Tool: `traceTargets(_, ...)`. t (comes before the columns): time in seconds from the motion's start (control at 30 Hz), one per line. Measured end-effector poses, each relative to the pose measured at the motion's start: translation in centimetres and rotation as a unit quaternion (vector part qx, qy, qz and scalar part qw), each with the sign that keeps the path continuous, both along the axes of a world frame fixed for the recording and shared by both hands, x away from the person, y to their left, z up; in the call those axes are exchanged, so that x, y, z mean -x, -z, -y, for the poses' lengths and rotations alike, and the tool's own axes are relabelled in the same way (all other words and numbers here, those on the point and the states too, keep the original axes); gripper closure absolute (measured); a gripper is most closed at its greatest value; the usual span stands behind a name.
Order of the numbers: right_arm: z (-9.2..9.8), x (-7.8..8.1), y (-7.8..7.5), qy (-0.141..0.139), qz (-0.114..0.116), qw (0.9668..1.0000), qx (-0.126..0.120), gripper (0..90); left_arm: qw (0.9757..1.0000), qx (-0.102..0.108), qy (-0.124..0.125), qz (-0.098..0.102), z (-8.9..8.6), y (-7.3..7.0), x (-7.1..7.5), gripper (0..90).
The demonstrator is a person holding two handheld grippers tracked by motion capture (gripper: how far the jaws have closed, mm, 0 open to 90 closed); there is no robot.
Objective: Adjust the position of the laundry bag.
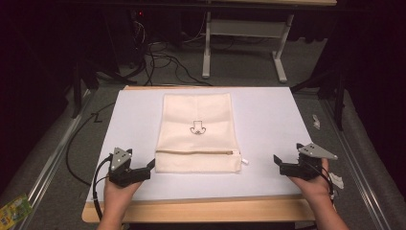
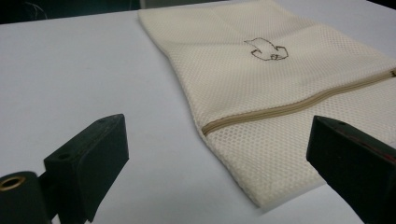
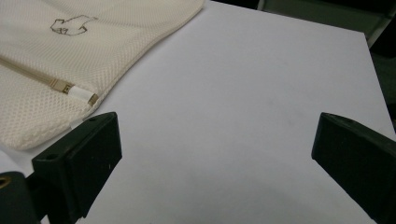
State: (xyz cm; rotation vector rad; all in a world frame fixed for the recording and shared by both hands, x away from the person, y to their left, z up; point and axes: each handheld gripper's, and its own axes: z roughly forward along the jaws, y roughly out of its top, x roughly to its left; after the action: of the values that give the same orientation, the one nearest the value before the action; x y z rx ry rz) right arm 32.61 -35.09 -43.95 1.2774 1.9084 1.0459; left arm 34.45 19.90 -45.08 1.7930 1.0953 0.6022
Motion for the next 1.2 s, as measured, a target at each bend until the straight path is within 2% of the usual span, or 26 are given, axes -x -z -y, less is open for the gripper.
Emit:
traceTargets(0.07, 0.3, -0.1, 0.0, 0.005, -0.006, 0.9999, -0.008, 1.9, 1.0000, -0.002, 0.005, -0.003, 0.1, 0.0, 0.0, 6.2)
traceTargets(0.1, 1.0, -0.3, 0.3, 0.016, -0.019, 0.9995, -0.019, 2.3, 0.9999, -0.002, 0.010, -0.008, 0.3, 0.1, -0.1, 6.2)
traceTargets(0.17, 1.3, -0.4, 0.5, 0.020, -0.022, 0.9994, -0.018, 2.3, 0.9998, 0.001, 0.016, -0.010, 0.5, 0.2, -0.3, 6.3)
traceTargets(0.27, 1.6, -0.2, 0.5, 0.023, -0.017, 0.9994, -0.019, 2.6, 0.9998, 0.006, 0.019, -0.008, 0.6, 0.2, -0.4, 8.7)
traceTargets(0.43, 1.6, -0.2, 0.3, 0.019, -0.007, 0.9996, -0.022, 2.8, 0.9998, 0.002, 0.017, -0.010, 0.8, 0.4, -0.5, 9.2)
traceTargets(0.53, 1.3, -0.1, 0.3, 0.011, -0.004, 0.9997, -0.020, 3.8, 0.9994, 0.007, 0.020, -0.028, 0.9, 0.6, -0.6, 12.7)
traceTargets(0.57, 1.3, -0.1, 0.3, 0.009, -0.005, 0.9997, -0.022, 4.0, 0.9993, 0.009, 0.019, -0.030, 1.0, 0.6, -0.6, 15.8)
traceTargets(0.67, 1.1, -0.1, 0.2, 0.001, -0.004, 0.9996, -0.027, 5.3, 0.9969, 0.016, 0.035, -0.069, 1.6, 1.4, -1.1, 29.4)
traceTargets(0.7, 1.1, -0.1, 0.2, 0.001, -0.004, 0.9996, -0.027, 5.3, 0.9969, 0.016, 0.035, -0.069, 1.6, 1.4, -1.1, 33.7)
traceTargets(0.77, 0.8, -0.1, 0.3, 0.000, -0.007, 0.9997, -0.025, 5.7, 0.9954, -0.014, 0.036, -0.088, 2.6, 2.2, -1.5, 34.5)
traceTargets(0.8, 0.6, -0.2, 0.4, -0.002, -0.013, 0.9996, -0.025, 6.1, 0.9936, -0.027, 0.035, -0.104, 3.3, 2.8, -1.9, 36.5)
traceTargets(0.83, 0.6, -0.2, 0.4, -0.002, -0.013, 0.9996, -0.025, 6.1, 0.9936, -0.027, 0.035, -0.104, 3.3, 2.8, -1.9, 38.3)
traceTargets(0.87, 0.4, -0.2, 0.4, -0.003, -0.016, 0.9996, -0.024, 6.4, 0.9917, -0.033, 0.037, -0.119, 3.8, 3.2, -2.2, 38.3)
traceTargets(0.9, 0.2, -0.1, 0.4, -0.009, -0.017, 0.9996, -0.022, 7.6, 0.9919, -0.057, 0.031, -0.109, 4.3, 3.2, -2.0, 44.0)
traceTargets(0.93, 0.0, -0.1, 0.4, -0.013, -0.020, 0.9995, -0.023, 8.2, 0.9917, -0.063, 0.027, -0.109, 4.4, 3.2, -2.0, 48.8)
traceTargets(0.97, -0.2, -0.1, 0.4, -0.015, -0.022, 0.9994, -0.024, 9.9, 0.9918, -0.060, 0.024, -0.111, 4.5, 3.2, -1.9, 52.5)
traceTargets(1.0, -0.5, 0.0, 0.4, -0.022, -0.027, 0.9991, -0.025, 14.8, 0.9919, -0.060, 0.025, -0.109, 4.5, 3.2, -1.8, 59.7)
traceTargets(1.1, -1.1, 0.0, 0.4, -0.034, -0.035, 0.9985, -0.026, 19.5, 0.9913, -0.060, 0.040, -0.110, 4.5, 3.1, -1.6, 77.9)
traceTargets(1.13, -1.4, -0.1, 0.5, -0.040, -0.042, 0.9980, -0.027, 22.9, 0.9906, -0.057, 0.047, -0.115, 4.5, 3.1, -1.6, 77.9)
traceTargets(1.17, -2.1, 0.0, 0.6, -0.052, -0.047, 0.9971, -0.029, 28.7, 0.9893, -0.053, 0.059, -0.122, 4.6, 3.0, -1.5, 84.4)
traceTargets(1.2, -2.4, 0.0, 0.6, -0.058, -0.046, 0.9969, -0.025, 29.5, 0.9850, -0.057, 0.103, -0.126, 5.2, 2.8, -1.1, 85.1)
